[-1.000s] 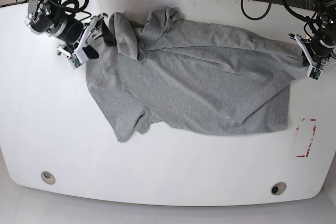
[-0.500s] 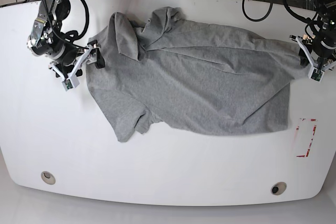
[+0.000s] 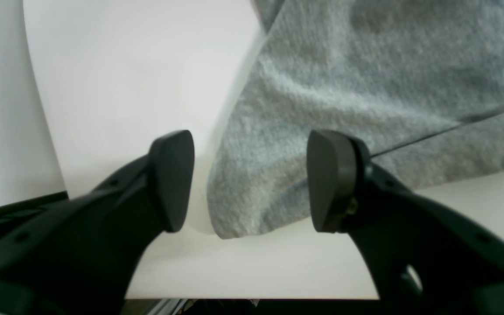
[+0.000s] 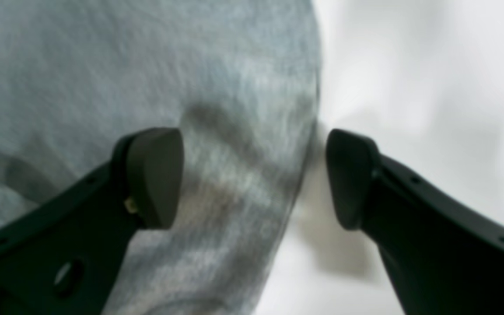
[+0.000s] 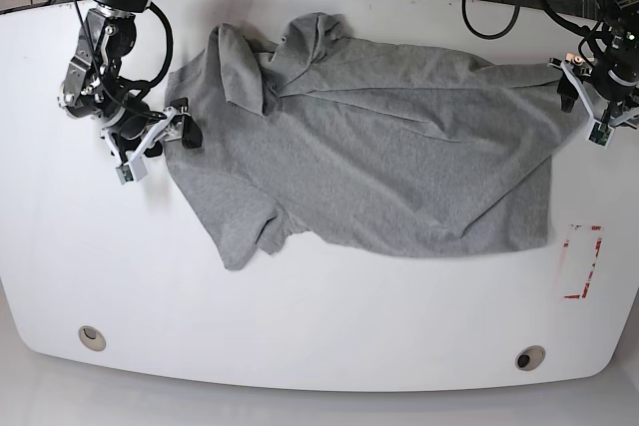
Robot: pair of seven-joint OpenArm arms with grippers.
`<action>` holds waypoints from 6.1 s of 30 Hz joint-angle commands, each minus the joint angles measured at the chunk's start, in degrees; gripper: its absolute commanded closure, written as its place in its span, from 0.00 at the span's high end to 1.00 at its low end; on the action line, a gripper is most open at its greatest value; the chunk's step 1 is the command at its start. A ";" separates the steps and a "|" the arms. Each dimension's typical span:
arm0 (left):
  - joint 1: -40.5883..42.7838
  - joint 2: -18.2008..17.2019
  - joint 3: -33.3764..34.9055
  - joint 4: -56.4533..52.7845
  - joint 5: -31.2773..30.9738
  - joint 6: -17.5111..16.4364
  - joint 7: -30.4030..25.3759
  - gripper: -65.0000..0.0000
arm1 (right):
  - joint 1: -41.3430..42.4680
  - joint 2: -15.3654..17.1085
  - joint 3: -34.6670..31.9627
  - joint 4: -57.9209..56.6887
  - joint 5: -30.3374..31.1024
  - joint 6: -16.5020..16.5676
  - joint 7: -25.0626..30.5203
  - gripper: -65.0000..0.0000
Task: Layout the t-shirt on the table in an organized manner, then fold the t-shirt properly
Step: 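Regrasp the shirt edge with the right gripper and pull it outward, then move the left gripper along the shirt and grasp the hem corner, then lift the shirt with both grippers and swing it away from the robot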
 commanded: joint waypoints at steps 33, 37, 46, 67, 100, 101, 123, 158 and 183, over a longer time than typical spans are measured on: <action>-35.12 -2.99 -3.34 -25.41 0.15 8.27 -1.12 0.60 | 1.20 -4.09 -5.94 -1.48 -0.40 -0.03 1.10 0.01; -39.34 -3.07 -3.26 -33.76 0.07 10.03 -3.76 0.60 | 1.20 -4.00 -5.94 -1.48 -0.40 -0.03 1.10 0.01; -42.94 -4.48 5.01 -48.79 0.07 10.38 -12.99 0.60 | 1.20 -4.00 -5.94 -1.48 -0.31 -0.03 1.10 0.01; -47.34 -4.48 15.56 -73.32 -0.02 14.95 -30.31 0.60 | 0.85 -3.91 -5.85 -1.39 -0.31 -0.03 1.10 0.01; -49.01 0.97 16.17 -72.18 0.07 15.13 -32.24 0.00 | 2.87 -2.42 -6.20 -1.22 -0.40 -0.03 1.10 0.00; -48.83 0.97 16.17 -70.68 0.07 15.04 -32.15 0.00 | 3.31 -2.07 -6.38 -1.22 -0.40 -0.03 1.10 0.00; -32.57 0.62 14.94 -20.75 -0.37 14.69 -13.96 0.00 | 4.28 4.62 -9.28 19.18 -0.40 -0.03 -3.91 0.00; -79.07 -1.84 14.94 -2.37 -0.02 10.56 8.55 0.00 | 67.49 20.44 -29.15 10.30 -0.13 -0.03 -15.69 0.01; -55.87 -0.96 12.48 0.62 -0.46 7.04 10.13 0.00 | 37.68 23.34 -14.73 27.36 0.04 -0.03 -19.56 0.01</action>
